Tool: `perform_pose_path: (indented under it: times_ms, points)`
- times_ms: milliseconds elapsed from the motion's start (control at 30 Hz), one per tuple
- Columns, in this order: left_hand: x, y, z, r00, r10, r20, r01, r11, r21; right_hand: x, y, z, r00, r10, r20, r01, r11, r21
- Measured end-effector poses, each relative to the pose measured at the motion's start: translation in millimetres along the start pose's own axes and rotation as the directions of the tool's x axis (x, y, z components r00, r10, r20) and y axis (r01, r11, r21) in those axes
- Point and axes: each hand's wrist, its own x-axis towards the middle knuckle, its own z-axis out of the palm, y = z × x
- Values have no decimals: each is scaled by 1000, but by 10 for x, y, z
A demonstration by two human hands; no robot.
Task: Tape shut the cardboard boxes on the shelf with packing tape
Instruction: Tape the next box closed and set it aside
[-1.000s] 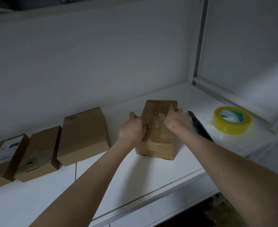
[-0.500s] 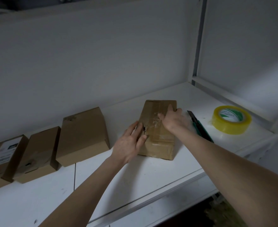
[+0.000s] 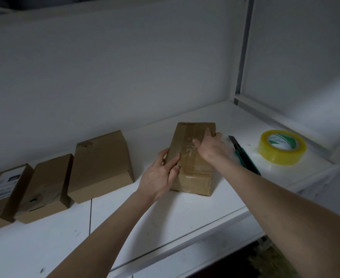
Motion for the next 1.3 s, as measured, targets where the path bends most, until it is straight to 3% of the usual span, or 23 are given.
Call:
perform_pose_path:
  times_ms: [267, 433, 700, 1300]
  points:
    - [-44, 47, 5, 996, -88, -4, 86, 978, -190, 27, 8, 20, 1000, 3, -2, -3, 1000, 25]
    - [-75, 86, 24, 999, -29, -29, 24, 991, -133, 42, -2, 25, 1000, 16, -4, -15, 1000, 20]
    - [-62, 82, 51, 998, -62, -24, 64, 997, 54, 34, 4, 26, 1000, -3, -1, 3, 1000, 15]
    - [-8, 48, 39, 999, -49, -19, 47, 995, -92, 51, 9, 38, 1000, -1, 0, 1, 1000, 19]
